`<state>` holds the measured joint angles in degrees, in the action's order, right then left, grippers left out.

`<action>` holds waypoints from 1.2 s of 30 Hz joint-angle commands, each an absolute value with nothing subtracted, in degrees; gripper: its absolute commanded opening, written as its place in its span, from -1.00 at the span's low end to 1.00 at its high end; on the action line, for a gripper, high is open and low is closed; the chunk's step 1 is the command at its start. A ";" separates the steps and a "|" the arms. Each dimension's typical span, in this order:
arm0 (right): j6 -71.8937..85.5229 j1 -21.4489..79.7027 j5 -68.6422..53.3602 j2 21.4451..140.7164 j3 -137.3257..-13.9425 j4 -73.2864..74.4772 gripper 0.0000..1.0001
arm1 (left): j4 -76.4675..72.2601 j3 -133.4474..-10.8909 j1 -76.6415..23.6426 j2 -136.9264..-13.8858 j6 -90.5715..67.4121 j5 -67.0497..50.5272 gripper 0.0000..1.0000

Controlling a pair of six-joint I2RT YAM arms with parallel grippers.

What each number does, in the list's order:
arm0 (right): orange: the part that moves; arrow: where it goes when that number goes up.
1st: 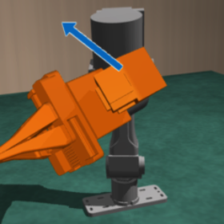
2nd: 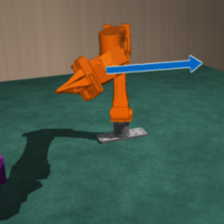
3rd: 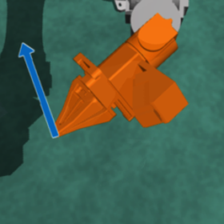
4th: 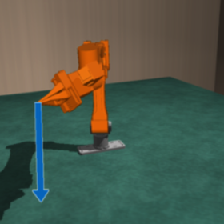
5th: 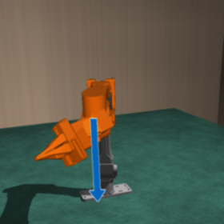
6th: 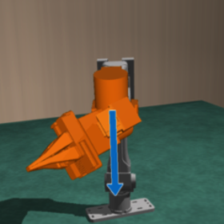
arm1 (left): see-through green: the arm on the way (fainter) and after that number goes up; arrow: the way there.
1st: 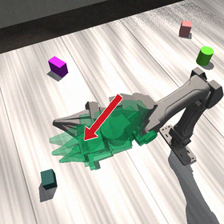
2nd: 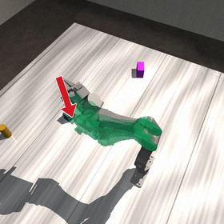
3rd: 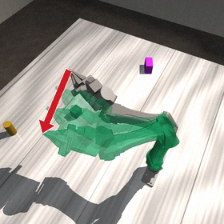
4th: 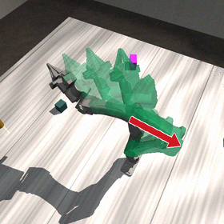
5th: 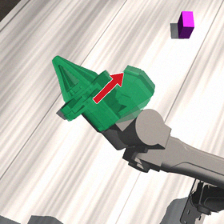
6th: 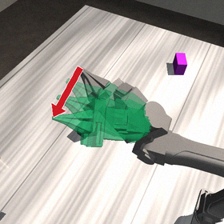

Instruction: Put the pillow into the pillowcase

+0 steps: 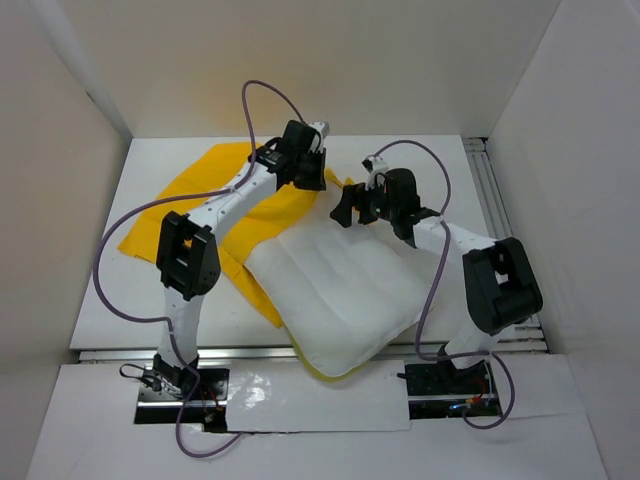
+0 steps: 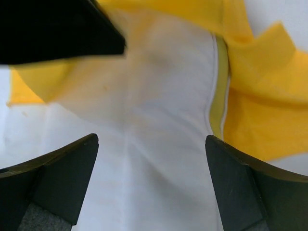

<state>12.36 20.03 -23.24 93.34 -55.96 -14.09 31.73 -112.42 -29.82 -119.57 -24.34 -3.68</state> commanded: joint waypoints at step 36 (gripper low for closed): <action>6.84 22.86 -27.06 88.68 -49.31 -42.43 -1.00 | 15.04 -91.16 -42.36 -96.95 -20.74 -13.62 -1.00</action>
